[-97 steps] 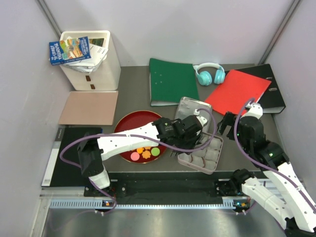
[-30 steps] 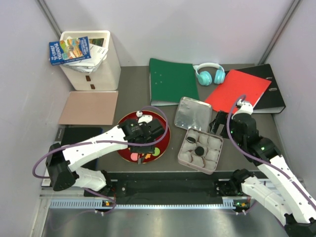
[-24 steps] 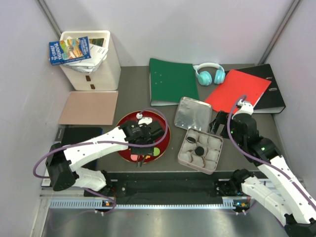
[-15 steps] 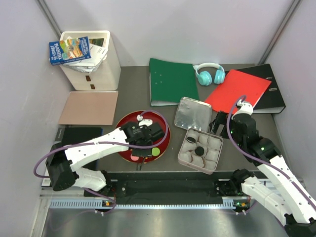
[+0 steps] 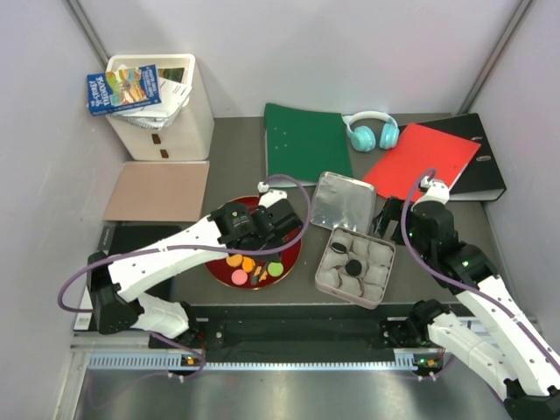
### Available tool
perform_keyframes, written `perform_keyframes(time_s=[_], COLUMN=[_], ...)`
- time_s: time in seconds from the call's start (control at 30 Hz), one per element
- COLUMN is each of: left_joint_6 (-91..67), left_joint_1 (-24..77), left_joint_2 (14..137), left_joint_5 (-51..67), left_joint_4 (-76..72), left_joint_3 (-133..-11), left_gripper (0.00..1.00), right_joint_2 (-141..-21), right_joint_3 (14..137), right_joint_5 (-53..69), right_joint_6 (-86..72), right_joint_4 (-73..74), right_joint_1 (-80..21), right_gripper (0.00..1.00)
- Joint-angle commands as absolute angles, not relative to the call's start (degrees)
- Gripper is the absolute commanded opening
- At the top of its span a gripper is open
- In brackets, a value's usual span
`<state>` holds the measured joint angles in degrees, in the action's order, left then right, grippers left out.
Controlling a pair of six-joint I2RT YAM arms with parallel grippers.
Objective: Pack the cookies
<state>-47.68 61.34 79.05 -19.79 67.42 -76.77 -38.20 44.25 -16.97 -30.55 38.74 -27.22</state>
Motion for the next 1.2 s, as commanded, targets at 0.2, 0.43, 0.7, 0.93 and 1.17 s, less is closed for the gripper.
perform_keyframes(time_s=[0.2, 0.43, 0.7, 0.93, 1.17], left_joint_6=[-37.5, -34.4, -34.5, -35.2, -35.7], left_joint_1=[64.4, 66.9, 70.5, 70.7, 70.7], left_joint_2=[80.6, 85.2, 86.5, 86.4, 86.6], left_joint_5=[-15.2, -11.9, -10.5, -10.1, -11.6], left_joint_4=[53.4, 51.5, 50.4, 49.9, 50.8], left_joint_3=[-81.5, -85.3, -84.5, -82.9, -81.8], left_gripper=[0.24, 0.24, 0.25, 0.25, 0.27], right_joint_2=[-38.3, -38.4, -38.5, -38.3, -38.0], right_joint_3=[49.2, 48.6, 48.1, 47.7, 47.5], right_joint_5=[-22.6, -22.6, -22.1, -21.4, -21.4], right_joint_6=[-27.0, -27.2, -27.5, -27.8, -27.9], right_joint_4=[38.5, 39.1, 39.0, 38.8, 39.1], right_joint_1=[-27.2, -27.2, -27.1, -27.1, -27.1], right_gripper=[0.99, 0.99, 0.99, 0.99, 0.99])
